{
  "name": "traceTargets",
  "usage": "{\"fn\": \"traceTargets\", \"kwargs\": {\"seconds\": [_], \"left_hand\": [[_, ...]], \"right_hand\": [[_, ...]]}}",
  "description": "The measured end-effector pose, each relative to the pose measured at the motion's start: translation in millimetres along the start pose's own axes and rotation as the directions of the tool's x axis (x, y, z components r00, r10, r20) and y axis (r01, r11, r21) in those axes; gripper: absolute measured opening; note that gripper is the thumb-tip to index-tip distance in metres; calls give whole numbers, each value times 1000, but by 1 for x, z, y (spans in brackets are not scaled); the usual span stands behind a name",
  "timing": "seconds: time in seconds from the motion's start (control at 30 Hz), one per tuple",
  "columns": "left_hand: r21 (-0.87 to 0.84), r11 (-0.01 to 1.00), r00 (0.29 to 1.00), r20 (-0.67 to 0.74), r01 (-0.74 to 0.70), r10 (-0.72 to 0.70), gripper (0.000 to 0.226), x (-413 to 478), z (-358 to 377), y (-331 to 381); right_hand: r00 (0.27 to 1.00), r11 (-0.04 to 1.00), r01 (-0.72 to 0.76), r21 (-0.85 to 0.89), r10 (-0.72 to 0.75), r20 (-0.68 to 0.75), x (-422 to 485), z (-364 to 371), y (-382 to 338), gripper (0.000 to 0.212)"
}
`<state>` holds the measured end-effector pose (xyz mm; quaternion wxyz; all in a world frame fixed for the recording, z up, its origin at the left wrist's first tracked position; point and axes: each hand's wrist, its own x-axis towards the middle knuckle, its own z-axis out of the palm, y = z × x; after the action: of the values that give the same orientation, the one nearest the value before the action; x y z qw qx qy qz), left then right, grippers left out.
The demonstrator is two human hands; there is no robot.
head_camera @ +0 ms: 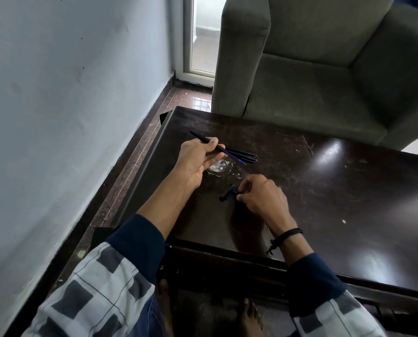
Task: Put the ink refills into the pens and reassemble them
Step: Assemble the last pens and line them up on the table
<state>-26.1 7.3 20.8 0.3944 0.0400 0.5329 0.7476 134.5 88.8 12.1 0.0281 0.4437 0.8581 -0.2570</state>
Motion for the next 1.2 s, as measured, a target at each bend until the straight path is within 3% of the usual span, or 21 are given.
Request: {"fn": "traceTargets", "kwargs": {"seconds": [0.23, 0.37, 0.57, 0.7, 0.9, 1.2], "left_hand": [[-1, 1000, 1000, 5, 3, -3, 21, -1, 0, 1], [0, 1000, 1000, 12, 13, -13, 21, -2, 0, 1], [-21, 999, 999, 20, 40, -40, 20, -3, 2, 1], [-21, 999, 998, 32, 47, -47, 20, -4, 3, 2], [9, 997, 993, 78, 83, -83, 20, -7, 5, -1], [-29, 998, 999, 18, 47, -47, 23, -5, 1, 4]], "right_hand": [[999, 999, 32, 24, -32, -16, -2, 0, -1, 16], [991, 995, 41, 86, -29, -132, -2, -3, 1, 12], [977, 883, 125, 452, -31, -212, 2, -10, 1, 29], [963, 778, 229, 586, -93, -253, 1, -11, -3, 42], [941, 779, 278, 561, -104, -321, 0, -6, -7, 20], [964, 847, 158, 508, -20, -267, 8, -25, 14, 6]]}}
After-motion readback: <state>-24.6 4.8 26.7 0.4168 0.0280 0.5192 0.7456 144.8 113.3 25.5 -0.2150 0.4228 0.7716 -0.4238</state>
